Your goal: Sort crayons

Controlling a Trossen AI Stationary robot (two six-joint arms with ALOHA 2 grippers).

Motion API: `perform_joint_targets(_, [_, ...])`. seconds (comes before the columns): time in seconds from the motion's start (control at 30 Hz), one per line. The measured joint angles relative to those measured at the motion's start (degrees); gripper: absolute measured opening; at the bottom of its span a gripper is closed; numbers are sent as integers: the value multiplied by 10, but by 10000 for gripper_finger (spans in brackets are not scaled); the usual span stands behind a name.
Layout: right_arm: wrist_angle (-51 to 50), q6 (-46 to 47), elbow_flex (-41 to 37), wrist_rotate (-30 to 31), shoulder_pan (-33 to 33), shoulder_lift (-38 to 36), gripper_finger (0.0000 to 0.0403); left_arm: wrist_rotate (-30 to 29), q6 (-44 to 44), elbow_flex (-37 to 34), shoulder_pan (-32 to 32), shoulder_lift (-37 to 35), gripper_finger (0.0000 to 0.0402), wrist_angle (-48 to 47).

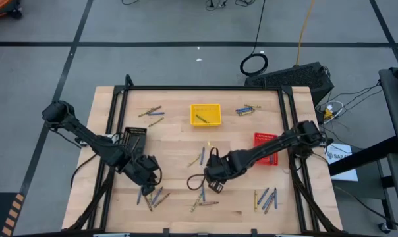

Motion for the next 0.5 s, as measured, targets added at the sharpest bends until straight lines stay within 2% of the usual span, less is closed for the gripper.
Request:
perform_joint_targets(0.2, [-33,44,0,32,19,0,91,-7,45,0,33,3,169,-1])
perform_joint_targets(0.5, [-50,72,0,48,28,0,91,5,133,0,128,3,169,31])
